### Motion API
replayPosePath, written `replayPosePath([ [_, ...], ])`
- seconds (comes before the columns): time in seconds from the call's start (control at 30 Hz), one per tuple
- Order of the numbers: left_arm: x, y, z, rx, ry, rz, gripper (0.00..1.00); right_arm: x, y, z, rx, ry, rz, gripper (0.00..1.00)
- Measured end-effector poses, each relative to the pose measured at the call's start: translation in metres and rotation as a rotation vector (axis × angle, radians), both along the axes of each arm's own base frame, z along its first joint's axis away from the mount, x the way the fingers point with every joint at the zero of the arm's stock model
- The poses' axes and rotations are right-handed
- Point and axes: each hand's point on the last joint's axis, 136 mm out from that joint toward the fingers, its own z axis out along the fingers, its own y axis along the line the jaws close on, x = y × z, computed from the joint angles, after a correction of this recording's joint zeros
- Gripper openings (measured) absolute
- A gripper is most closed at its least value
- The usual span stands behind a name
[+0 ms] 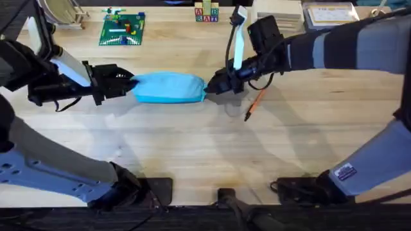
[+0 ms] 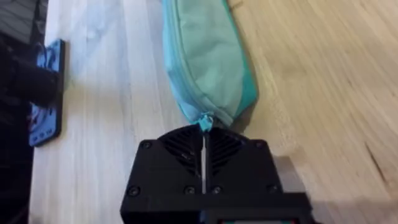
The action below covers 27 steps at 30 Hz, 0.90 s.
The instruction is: Unzip the bag, pick up the pens from the table one at a time and place them inside, then zip the bag closed.
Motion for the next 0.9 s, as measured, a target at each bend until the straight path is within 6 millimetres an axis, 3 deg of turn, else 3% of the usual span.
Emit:
replayPosePath([
  [0.23,0.0,0.0,0.0,-0.001,-0.001,0.001,0.042,0.015,-0.003,0.005,-0.045,0.052,-0.106,0.032],
  [0.63,0.0,0.0,0.0,-0.002,-0.001,0.001,0.042,0.025,-0.007,0.051,-0.031,-0.045,-0.167,0.032],
  [0.9,0.0,0.0,0.0,-0.002,-0.001,0.001,0.042,0.025,-0.006,0.053,-0.027,0.016,-0.207,0.032],
])
